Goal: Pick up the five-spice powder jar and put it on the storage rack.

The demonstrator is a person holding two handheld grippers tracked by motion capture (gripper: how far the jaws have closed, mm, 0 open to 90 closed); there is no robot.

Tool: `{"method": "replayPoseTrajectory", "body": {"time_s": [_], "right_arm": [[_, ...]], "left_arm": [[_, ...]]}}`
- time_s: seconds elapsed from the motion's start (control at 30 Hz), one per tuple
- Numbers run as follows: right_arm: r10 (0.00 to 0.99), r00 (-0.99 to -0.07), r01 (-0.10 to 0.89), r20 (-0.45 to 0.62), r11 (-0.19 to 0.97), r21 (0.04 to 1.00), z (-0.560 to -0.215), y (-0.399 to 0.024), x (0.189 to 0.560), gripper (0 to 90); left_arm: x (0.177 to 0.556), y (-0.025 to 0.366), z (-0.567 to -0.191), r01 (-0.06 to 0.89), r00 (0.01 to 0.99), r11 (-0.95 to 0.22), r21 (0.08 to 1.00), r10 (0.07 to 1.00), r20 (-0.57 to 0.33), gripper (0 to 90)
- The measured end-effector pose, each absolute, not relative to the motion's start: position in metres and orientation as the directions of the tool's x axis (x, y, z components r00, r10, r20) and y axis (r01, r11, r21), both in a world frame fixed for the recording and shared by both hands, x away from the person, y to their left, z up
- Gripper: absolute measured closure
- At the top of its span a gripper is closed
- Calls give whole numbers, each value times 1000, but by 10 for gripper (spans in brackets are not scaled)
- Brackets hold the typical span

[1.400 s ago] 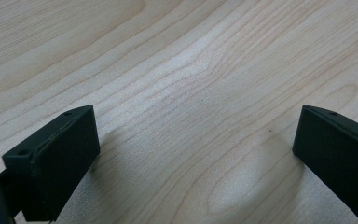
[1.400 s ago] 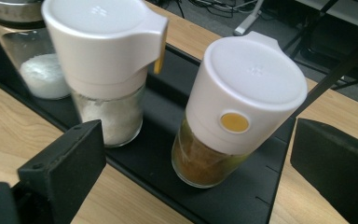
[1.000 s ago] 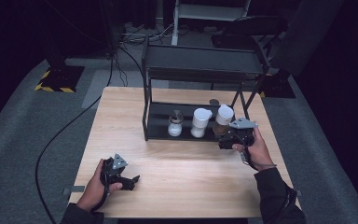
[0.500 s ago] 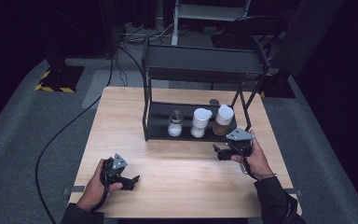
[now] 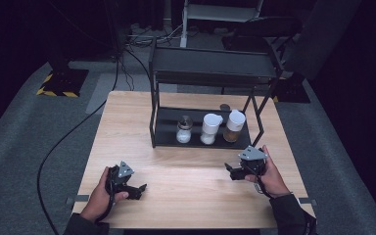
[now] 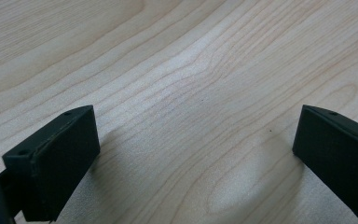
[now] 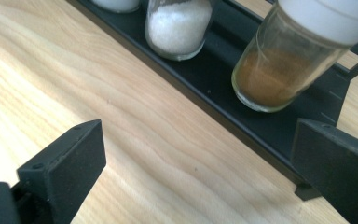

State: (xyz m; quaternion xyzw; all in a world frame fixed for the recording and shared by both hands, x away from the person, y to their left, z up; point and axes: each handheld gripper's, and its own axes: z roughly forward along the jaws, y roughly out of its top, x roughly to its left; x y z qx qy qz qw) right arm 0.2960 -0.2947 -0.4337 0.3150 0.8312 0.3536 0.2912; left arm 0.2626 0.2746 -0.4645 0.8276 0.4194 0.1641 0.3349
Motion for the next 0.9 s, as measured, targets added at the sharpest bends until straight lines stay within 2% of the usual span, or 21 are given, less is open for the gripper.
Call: {"method": "replayPoseTrajectory", "body": {"time_s": [0.9], "right_arm": [[717, -639, 341, -279, 589, 733, -449, -324, 270, 30]], "left_arm": [[263, 275, -464, 584, 595, -425, 692, 804, -9, 3]]}}
